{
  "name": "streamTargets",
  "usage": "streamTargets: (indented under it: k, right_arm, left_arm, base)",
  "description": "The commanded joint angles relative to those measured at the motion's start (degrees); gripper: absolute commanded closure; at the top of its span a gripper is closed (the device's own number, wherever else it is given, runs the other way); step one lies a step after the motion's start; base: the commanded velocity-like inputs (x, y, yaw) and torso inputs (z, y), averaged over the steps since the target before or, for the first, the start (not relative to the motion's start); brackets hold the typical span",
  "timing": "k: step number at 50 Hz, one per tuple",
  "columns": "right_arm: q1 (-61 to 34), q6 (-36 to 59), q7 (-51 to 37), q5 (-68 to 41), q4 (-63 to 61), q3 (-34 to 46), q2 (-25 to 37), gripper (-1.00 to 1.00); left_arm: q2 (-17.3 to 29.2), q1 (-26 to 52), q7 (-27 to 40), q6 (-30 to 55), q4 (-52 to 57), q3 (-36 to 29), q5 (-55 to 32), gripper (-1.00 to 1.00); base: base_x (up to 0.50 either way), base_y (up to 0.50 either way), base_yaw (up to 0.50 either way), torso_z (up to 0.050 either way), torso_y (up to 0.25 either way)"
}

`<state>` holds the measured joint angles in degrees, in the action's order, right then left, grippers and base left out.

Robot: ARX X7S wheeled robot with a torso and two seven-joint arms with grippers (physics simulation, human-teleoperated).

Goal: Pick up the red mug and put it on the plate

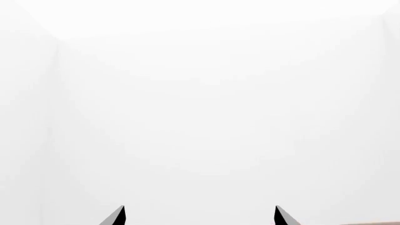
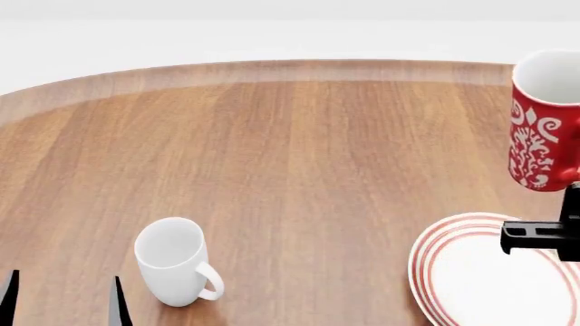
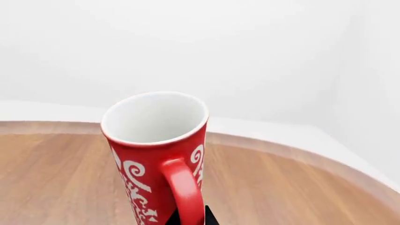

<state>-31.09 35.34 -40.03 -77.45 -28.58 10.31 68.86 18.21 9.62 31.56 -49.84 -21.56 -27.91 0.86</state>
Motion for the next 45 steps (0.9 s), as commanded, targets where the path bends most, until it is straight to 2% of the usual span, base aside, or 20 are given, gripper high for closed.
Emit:
streamTargets:
  k: [1, 11, 25, 45]
  right_arm:
    - [-12.15, 6.13, 7.93, 3.34, 7.18, 4.02, -2.00, 1.00]
    - [-21.22, 9.60, 15.41, 7.80, 11.13, 7.23, -3.50, 1.00]
    - [-29.21, 10.01, 26.68, 16.58, 21.31, 12.37, -6.34, 1.00]
    - [-27.13, 2.32, 38.73, 22.15, 32.89, 15.17, -8.70, 1.00]
  left_arm:
    - [0.06, 0.04, 0.13, -0.02, -0.01, -0.12, 0.01, -1.00]
    - [0.08, 0.11, 0.39, -0.28, -0.14, -0.13, 0.31, -1.00]
    - [0.05, 0.17, 0.75, -0.62, -0.32, -0.14, 0.37, -1.00]
    - [0.08, 0.23, 1.32, -0.78, -0.42, -0.13, 0.80, -1.00]
  base:
    - [0.00, 0.00, 0.00, 0.000, 0.000]
    - [0.00, 0.00, 0.00, 0.000, 0.001]
    - [0.00, 0.00, 0.00, 0.000, 0.000]
    - [0.00, 0.00, 0.00, 0.000, 0.001]
